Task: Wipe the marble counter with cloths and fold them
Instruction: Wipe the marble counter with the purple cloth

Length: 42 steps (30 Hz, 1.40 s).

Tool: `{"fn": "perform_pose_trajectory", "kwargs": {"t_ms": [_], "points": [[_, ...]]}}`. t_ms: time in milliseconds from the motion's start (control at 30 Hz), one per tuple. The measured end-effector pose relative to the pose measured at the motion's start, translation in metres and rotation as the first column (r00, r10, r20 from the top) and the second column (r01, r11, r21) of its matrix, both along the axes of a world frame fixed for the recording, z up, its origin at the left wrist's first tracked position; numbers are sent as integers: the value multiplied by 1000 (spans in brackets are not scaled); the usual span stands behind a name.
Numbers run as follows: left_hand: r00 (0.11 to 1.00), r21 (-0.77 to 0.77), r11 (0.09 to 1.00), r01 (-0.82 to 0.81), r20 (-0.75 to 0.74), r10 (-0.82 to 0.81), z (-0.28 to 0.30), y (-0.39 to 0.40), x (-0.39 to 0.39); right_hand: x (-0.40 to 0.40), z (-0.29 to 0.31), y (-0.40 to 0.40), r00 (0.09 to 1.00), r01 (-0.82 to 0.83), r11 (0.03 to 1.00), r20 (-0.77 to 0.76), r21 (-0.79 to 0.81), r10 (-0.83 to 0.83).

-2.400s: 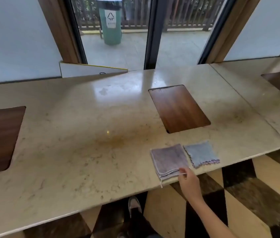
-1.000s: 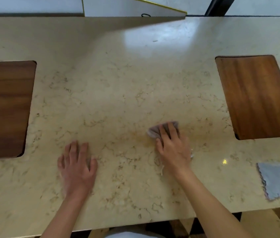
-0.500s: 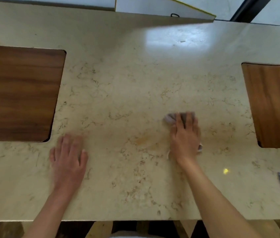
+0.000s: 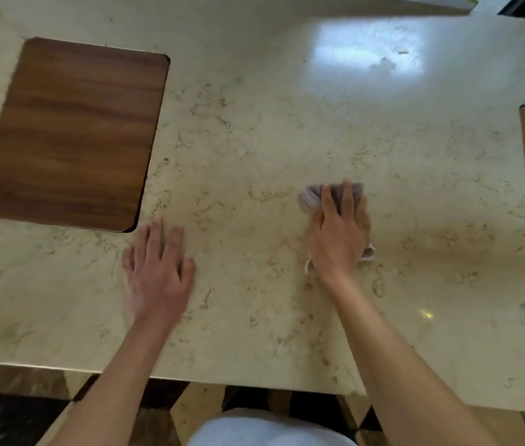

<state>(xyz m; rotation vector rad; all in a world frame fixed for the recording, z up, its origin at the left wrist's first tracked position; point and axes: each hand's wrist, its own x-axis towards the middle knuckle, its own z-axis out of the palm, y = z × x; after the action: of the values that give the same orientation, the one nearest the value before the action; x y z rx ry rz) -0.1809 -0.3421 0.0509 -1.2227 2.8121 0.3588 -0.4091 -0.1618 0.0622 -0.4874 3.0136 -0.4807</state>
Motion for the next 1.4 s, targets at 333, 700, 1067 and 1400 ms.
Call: {"fn": "perform_pose_trajectory", "kwargs": {"t_ms": [333, 700, 1067, 1400], "points": [[999, 21, 1000, 8, -37, -8, 0, 0, 3, 75, -5, 89, 754, -654, 756, -108, -28, 648], [985, 35, 998, -44, -164, 49, 15, -5, -7, 73, 9, -57, 816, -574, 816, 36, -64, 577], [815, -16, 816, 578, 55, -576, 3, -95, -174, 0, -5, 156, 996, 84, 991, -51, 103, -79], [807, -73, 804, 590, 37, -589, 0, -95, -174, 122, -3, -52, 868, -496, 868, -17, -30, 495]]}}
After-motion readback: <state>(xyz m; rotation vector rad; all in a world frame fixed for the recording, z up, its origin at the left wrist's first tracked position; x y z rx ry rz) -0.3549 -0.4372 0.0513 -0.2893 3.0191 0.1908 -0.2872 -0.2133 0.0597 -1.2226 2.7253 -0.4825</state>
